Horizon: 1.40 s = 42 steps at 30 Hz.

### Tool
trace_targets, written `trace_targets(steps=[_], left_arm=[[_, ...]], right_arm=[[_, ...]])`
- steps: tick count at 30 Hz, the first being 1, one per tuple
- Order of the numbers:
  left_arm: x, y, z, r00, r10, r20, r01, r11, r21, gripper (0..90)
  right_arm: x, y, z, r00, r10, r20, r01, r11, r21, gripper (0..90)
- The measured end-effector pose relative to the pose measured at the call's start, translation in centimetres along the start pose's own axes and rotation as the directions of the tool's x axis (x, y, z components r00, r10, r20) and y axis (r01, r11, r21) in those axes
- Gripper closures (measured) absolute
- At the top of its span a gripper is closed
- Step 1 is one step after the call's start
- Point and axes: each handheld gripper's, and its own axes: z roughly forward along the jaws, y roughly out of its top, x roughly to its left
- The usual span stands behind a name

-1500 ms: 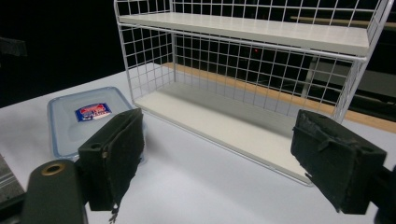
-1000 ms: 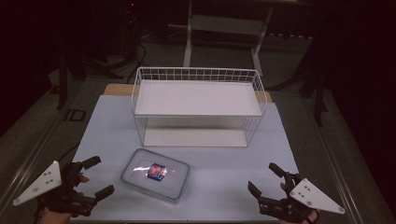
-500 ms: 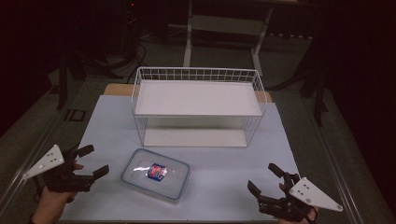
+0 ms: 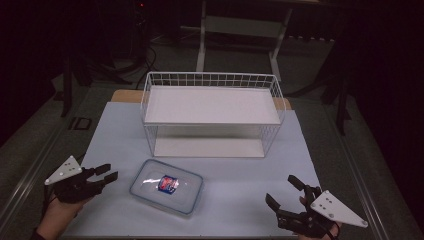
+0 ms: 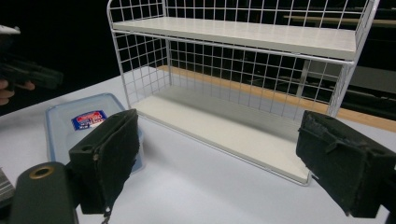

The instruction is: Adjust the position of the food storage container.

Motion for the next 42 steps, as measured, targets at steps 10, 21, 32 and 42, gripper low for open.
trace_targets(steps=[10, 21, 32, 42], left_arm=[[-1.5, -1.0, 2.3, 0.9965, 0.053, 0.064, -0.062, 0.9872, 0.147, 88.7], [-2.8, -1.1, 3.0, 0.9909, 0.065, 0.118, -0.084, 0.9828, 0.165, 89.0], [-4.3, -0.7, 3.6, 0.9836, 0.062, 0.17, -0.09, 0.9818, 0.167, 88.9], [-6.2, 0.4, 5.0, 0.9739, 0.071, 0.216, -0.11, 0.9789, 0.173, 88.9]], right_arm=[[0.0, -0.1, 0.0, 1.0, 0.002, 0.0, -0.002, 1.0, 0.004, 13.1], [-0.3, -0.3, 0.0, 0.9999, 0.005, 0.012, -0.005, 1.0, 0.008, 13.1], [-0.3, -0.4, 0.0, 0.9999, 0.005, 0.013, -0.005, 1.0, 0.013, 13.2], [-0.3, -0.4, 0.0, 0.9999, 0.009, 0.01, -0.009, 1.0, 0.014, 13.2]])
